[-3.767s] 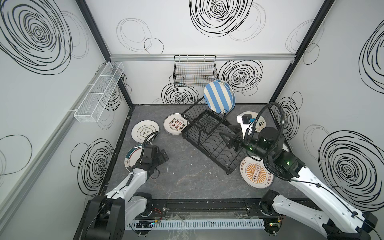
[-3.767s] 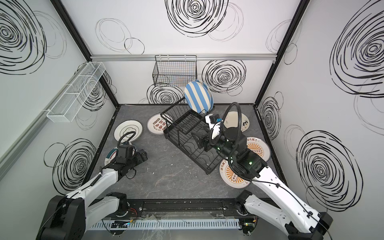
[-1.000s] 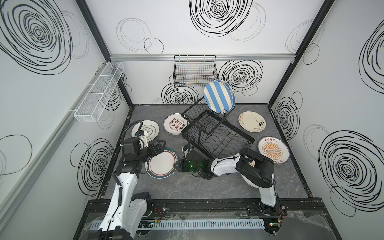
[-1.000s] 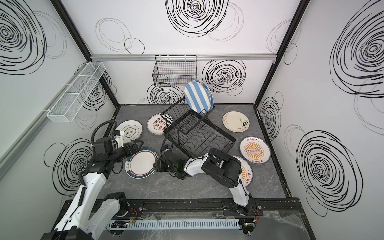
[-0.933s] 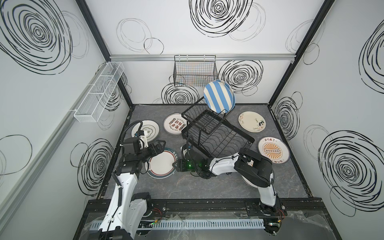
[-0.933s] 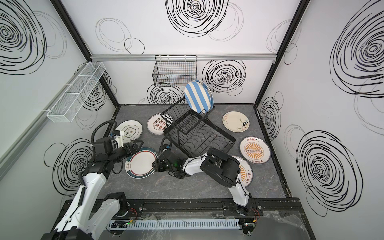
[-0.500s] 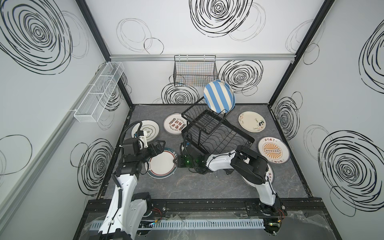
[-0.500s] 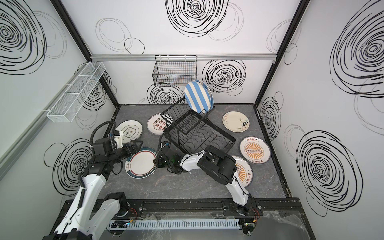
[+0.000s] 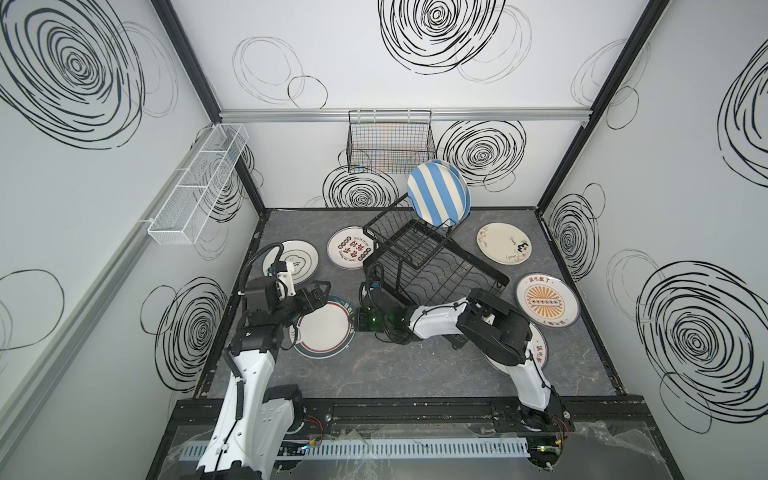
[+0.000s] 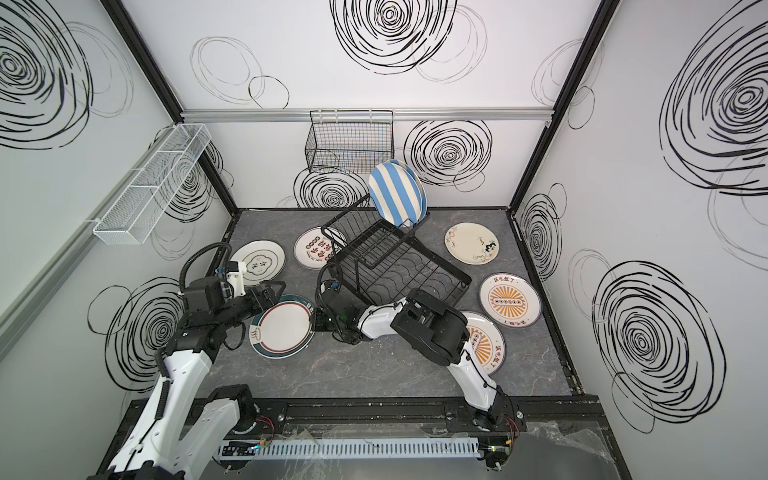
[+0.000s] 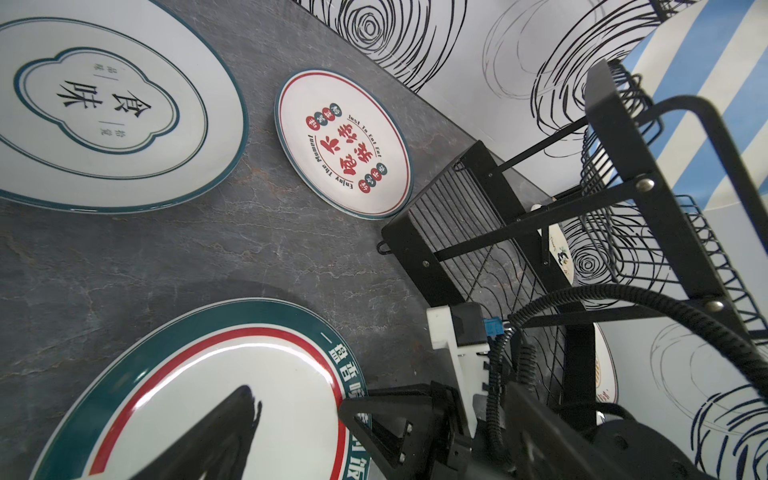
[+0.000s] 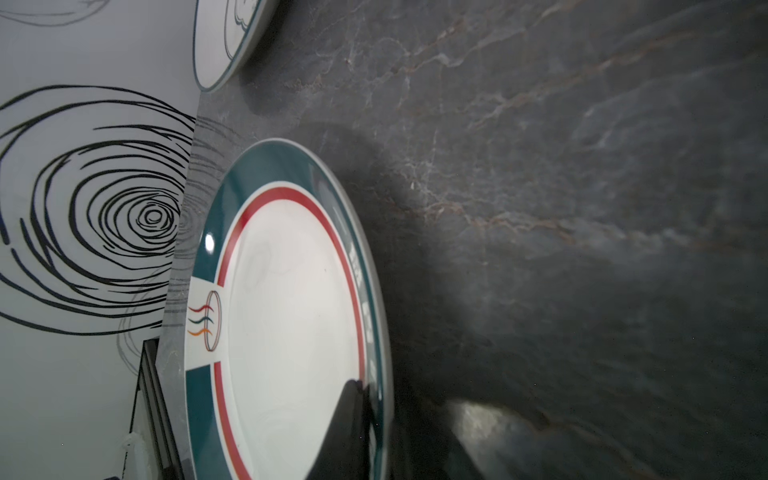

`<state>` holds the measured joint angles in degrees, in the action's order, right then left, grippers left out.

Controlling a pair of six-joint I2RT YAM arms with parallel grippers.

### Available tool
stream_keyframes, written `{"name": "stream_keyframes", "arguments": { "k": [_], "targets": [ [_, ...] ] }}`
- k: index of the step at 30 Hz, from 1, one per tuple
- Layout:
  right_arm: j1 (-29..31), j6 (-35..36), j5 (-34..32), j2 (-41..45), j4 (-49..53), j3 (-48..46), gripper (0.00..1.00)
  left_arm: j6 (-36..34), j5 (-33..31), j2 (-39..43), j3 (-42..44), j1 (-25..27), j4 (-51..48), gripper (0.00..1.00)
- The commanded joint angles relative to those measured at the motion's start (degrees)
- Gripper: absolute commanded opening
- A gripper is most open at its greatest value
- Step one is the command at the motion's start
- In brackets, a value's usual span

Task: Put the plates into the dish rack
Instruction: 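Grip the green-and-red-rimmed plate's edge with the right gripper and tilt it up, then lift the upright green-rimmed plate and carry it to the rack's far end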

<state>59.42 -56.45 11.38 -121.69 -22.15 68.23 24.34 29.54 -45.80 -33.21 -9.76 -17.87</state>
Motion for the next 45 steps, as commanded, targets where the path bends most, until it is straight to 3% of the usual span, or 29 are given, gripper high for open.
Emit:
{"name": "stream_keyframes", "arguments": {
  "k": [1, 8, 14, 28, 35, 39, 45],
  "targets": [
    [0.2, 1.2, -3.2, 1.8, 5.7, -2.7, 0.04, -1.0, 0.5, 0.8, 0.5, -0.4, 2.5, 0.96],
    [0.1, 1.5, -7.4, 10.8, 7.6, -7.6, 0.0, -1.0, 0.5, 1.4, 0.6, -0.2, 2.7, 0.96],
    [0.2, 3.5, -12.4, 24.7, 11.8, -14.1, 0.0, -1.0, 2.0, 1.4, 1.0, -0.1, 3.5, 0.96],
    [1.1, 14.8, -25.8, 64.1, 37.7, -21.5, 0.0, -0.9, 3.9, 1.7, 1.9, 3.8, 5.0, 0.96],
    [1.1, 21.1, -31.2, 70.3, 51.2, -8.0, 0.0, -0.7, 0.7, 1.4, 1.5, 9.1, 3.9, 0.96],
    [0.3, 27.0, -36.9, 69.9, 51.0, -0.2, 0.0, -0.7, -0.4, 1.3, 1.3, 10.6, 3.5, 0.96],
    [-6.1, 37.0, -37.8, 65.1, 49.1, 12.8, 0.0, -0.9, -1.4, 1.1, 1.1, 12.8, 2.7, 0.96]
  ]
}}
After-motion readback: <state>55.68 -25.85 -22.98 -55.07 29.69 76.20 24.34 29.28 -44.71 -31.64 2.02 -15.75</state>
